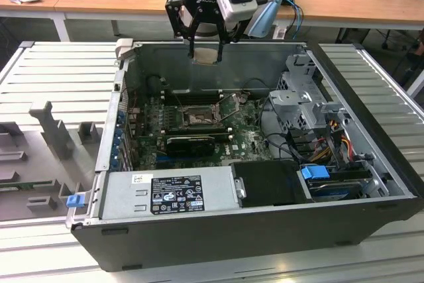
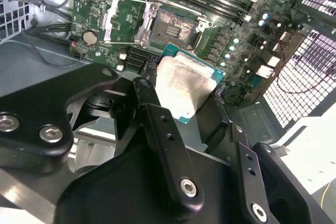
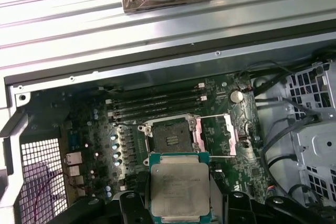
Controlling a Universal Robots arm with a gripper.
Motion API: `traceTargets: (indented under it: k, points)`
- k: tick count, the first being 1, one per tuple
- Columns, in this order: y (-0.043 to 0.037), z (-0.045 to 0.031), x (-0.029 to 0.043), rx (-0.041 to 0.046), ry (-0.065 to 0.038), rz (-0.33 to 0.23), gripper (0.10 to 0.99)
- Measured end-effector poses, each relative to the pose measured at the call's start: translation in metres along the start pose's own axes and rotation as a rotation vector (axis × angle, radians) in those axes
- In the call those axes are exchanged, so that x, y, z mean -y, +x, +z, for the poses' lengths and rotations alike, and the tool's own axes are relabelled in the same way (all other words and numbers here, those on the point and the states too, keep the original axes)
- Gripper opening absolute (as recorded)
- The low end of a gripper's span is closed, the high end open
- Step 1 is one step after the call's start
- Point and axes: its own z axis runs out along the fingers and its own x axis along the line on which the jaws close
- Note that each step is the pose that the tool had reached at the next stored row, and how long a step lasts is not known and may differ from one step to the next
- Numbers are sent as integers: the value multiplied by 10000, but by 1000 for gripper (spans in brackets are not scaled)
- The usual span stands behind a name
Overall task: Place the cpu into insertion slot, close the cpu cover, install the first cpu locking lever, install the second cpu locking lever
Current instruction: 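Place the cpu into insertion slot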
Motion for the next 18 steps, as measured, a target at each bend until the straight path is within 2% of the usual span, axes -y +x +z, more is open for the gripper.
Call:
traceTargets:
  k: [13,18]
  points:
    - [0,4,0,36,-8,394,541]
    - [1,13,1,79,3,862,541]
